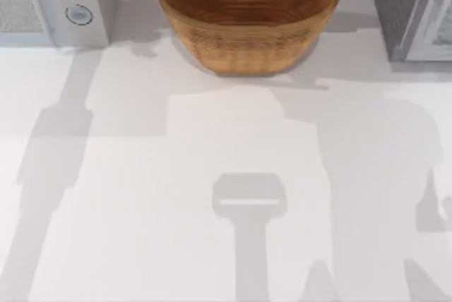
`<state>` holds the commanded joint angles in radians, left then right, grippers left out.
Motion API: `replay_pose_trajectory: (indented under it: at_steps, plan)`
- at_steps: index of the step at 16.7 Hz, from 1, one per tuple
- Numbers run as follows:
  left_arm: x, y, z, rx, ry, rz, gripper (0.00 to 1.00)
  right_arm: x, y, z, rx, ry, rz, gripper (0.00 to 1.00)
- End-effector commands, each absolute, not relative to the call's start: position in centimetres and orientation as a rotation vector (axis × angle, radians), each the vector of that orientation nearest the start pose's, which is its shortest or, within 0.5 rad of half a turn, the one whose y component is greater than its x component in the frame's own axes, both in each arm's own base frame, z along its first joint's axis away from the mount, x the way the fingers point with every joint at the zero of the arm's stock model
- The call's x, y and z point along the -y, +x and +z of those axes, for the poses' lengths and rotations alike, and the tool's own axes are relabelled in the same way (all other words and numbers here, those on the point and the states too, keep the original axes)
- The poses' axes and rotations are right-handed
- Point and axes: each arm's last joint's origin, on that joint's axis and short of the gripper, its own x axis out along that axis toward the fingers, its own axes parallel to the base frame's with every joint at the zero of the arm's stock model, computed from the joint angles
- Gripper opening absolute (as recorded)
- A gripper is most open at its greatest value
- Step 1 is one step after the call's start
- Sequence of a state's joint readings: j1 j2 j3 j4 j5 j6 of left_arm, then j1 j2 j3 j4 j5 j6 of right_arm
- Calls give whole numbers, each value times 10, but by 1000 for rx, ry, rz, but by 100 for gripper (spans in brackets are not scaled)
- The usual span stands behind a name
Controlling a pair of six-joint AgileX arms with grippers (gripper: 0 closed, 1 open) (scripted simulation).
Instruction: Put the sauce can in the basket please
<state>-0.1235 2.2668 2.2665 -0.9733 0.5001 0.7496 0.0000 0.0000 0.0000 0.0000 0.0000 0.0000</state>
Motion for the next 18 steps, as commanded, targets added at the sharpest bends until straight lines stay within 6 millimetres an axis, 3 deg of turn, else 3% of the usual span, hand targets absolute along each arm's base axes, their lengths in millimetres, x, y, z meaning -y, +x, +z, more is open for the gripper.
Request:
replay_pose_trajectory:
  at_steps: [5,8,15,18]
  plan:
    - [165,488,316,-666,329,-785,0,1,106,160,0,0,0,100]
    - [203,477,329,-634,288,-775,0,1,106,160,0,0,0,100]
    - [208,475,330,-631,281,-774,0,1,106,160,0,0,0,100]
    - [215,483,319,-634,280,-773,0,1,106,160,0,0,0,100]
